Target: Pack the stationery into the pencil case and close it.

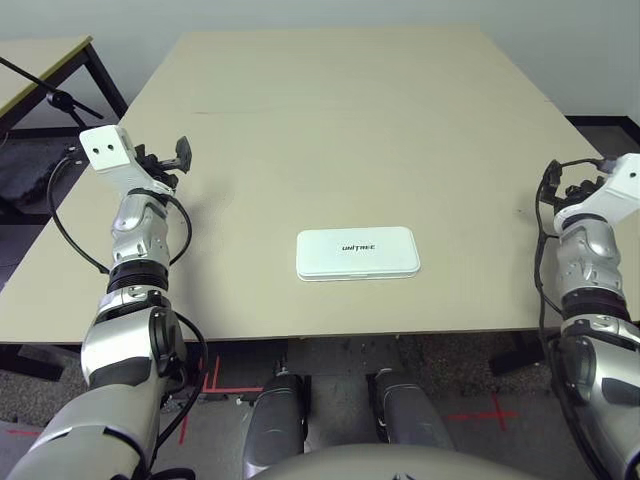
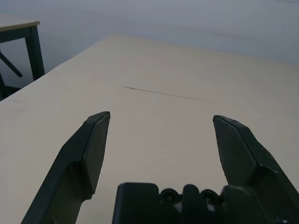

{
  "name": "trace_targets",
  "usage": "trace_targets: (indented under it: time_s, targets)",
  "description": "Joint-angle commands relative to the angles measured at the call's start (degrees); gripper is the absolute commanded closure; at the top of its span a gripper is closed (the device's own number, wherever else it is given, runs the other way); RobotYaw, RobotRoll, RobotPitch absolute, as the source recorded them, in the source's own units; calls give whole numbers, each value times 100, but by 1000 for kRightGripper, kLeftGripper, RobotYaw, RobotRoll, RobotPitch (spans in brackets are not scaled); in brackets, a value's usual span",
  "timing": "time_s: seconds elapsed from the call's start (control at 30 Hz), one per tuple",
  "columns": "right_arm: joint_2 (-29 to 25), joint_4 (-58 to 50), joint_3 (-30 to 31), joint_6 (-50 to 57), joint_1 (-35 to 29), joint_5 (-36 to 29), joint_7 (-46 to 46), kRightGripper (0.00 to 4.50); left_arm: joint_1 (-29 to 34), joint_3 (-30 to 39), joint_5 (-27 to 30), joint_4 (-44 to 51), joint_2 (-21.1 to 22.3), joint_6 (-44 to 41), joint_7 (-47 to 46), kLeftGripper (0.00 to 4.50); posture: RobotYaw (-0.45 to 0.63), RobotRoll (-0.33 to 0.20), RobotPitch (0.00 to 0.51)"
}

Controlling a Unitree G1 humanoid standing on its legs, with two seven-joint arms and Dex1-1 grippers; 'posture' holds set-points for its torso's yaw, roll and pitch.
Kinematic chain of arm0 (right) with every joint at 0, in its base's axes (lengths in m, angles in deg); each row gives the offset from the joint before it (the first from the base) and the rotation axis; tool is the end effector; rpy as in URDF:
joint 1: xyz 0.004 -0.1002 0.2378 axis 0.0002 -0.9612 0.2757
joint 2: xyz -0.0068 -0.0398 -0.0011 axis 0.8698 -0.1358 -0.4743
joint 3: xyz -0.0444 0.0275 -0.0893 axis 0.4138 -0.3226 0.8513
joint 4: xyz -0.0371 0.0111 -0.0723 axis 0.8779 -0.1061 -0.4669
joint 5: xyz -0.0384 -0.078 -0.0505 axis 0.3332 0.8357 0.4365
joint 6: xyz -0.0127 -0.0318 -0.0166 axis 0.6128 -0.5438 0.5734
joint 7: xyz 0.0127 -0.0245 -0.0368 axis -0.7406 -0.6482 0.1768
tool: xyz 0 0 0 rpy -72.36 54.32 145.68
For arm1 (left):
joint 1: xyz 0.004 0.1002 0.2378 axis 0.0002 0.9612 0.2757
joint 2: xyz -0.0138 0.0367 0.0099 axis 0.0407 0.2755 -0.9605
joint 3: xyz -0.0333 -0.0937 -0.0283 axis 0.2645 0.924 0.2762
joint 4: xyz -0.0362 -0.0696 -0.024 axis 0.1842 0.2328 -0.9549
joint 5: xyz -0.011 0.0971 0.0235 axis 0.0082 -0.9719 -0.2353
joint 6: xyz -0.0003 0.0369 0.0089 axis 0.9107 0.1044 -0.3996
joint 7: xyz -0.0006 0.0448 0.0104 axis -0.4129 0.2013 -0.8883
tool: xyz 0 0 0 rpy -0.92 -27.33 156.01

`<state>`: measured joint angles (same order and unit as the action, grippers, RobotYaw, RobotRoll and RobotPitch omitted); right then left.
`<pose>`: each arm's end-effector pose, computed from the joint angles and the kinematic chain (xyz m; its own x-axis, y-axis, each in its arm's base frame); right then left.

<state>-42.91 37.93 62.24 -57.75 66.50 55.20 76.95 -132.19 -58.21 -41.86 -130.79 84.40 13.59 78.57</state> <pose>0.2904 -0.3066 0.0975 0.9198 -0.3782 0.1046 0.3616 0.9205 0.1482 0.3145 0.2900 0.1191 0.9760 0.1546 0.1534 -0.1407 0.9852 -0.0974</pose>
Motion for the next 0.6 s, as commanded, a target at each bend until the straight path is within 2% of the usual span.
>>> trace_targets:
  time_s: [0.03,0.6]
  targets:
    - [115,13,129,-36,68,7,152,0,155,-69,10,99,-28,46,6,45,-131,0,113]
    - [177,293,339,-153,385,101,290,0,140,-148,50,226,-27,44,102,45,-118,0,80]
